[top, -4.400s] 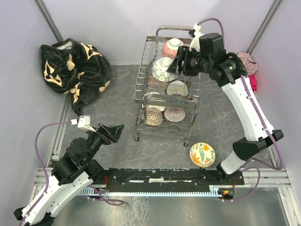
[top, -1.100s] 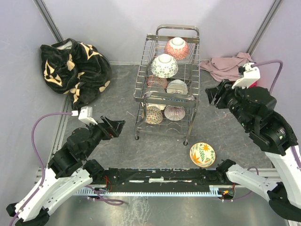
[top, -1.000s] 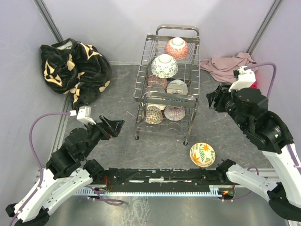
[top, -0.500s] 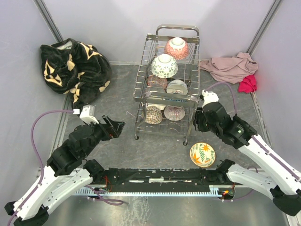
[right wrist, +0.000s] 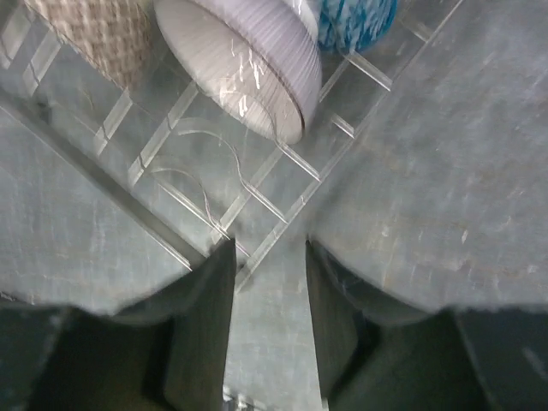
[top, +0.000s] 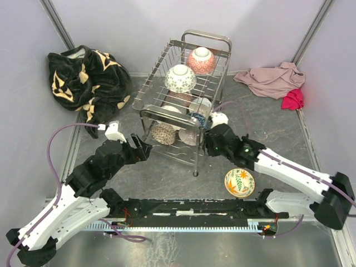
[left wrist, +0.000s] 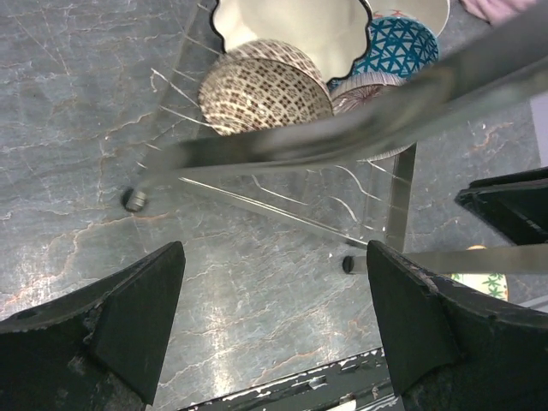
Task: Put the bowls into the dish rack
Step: Adjust the dish rack at the center of the board.
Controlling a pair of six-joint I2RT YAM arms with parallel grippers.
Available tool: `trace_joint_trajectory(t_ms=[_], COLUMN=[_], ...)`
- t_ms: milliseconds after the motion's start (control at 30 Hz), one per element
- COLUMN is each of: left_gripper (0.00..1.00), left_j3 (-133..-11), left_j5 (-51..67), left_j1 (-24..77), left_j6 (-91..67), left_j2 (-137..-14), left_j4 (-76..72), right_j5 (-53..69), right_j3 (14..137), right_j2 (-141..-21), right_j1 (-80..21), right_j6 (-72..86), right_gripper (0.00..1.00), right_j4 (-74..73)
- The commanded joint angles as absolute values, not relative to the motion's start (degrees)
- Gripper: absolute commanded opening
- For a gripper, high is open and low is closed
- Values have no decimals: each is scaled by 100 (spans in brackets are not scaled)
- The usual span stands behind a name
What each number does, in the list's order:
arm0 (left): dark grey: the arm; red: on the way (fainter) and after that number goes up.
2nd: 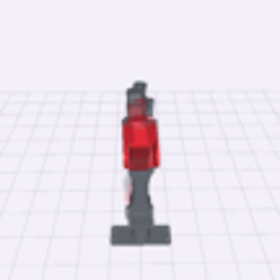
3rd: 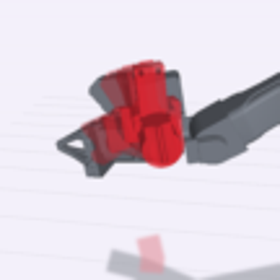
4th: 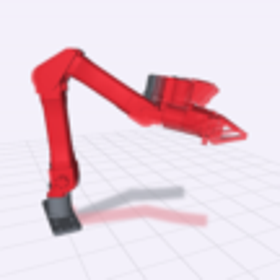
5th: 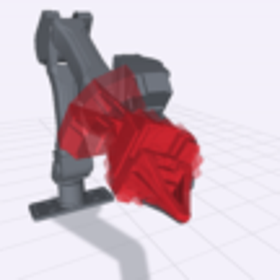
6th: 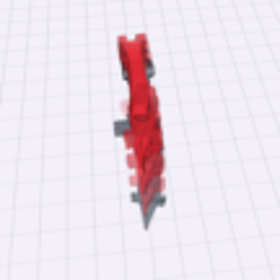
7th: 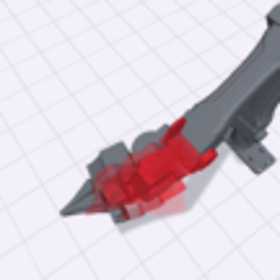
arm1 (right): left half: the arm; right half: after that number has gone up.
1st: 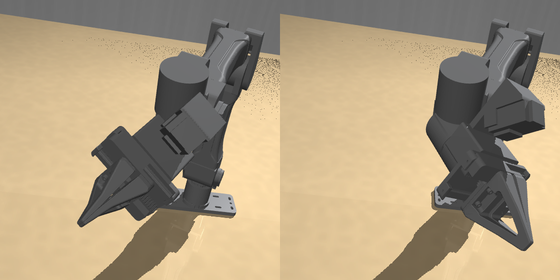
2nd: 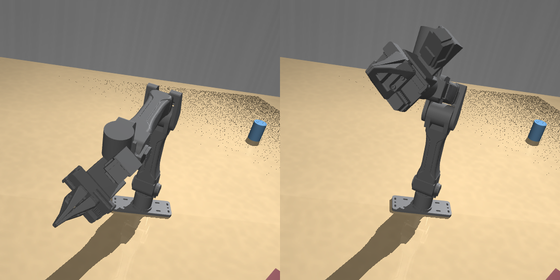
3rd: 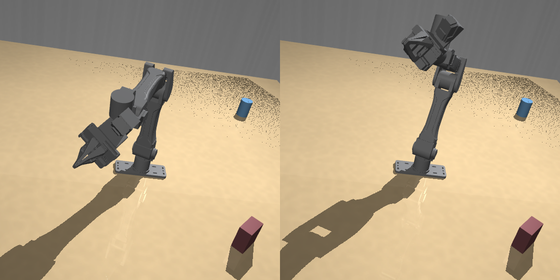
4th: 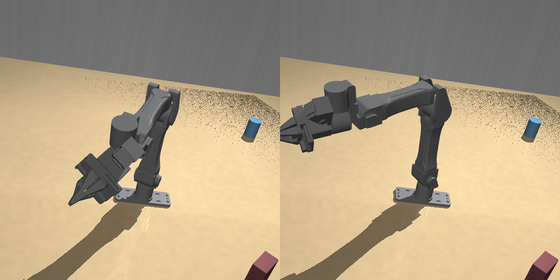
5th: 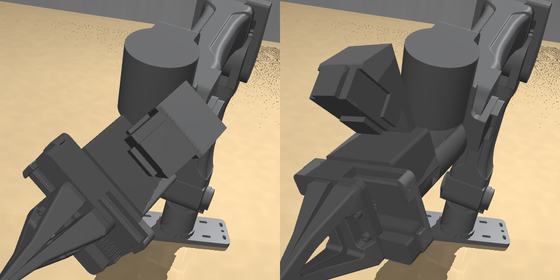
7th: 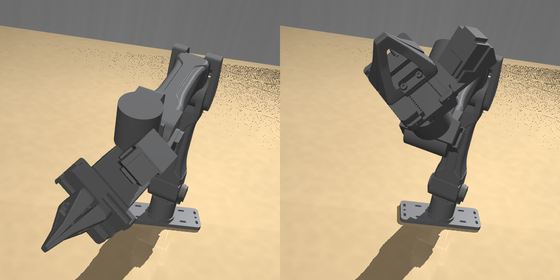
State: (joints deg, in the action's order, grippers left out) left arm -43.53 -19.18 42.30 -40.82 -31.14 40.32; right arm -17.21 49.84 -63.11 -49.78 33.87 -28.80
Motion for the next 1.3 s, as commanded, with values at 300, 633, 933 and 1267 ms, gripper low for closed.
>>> trace_joint_trajectory(t_ms=[300, 633, 933, 1267], left_gripper=[92, 92, 92, 93], left_j3=[-5065, -5365, -5478, -5627], left_j5=[-2805, -3263, -3225, -2863], left_j1=[4243, 4243, 4245, 4245], left_j6=[-4384, -4603, -4426, -4279], left_j2=[-2910, -2902, -2794, -2404], left_j4=[4717, 4904, 4730, 4638], right_j5=[-536, 175, -537, -1145], right_j3=[5730, 6520, 6170, 6018], right_j2=[-8206, -9259, -8427, -7385], right_j1=[-5604, -5600, -5390, -5282], right_j6=[3027, 2979, 3091, 3353], right_gripper=[47, 47, 52, 57], right_j4=[-963, -817, -1687, -2933])
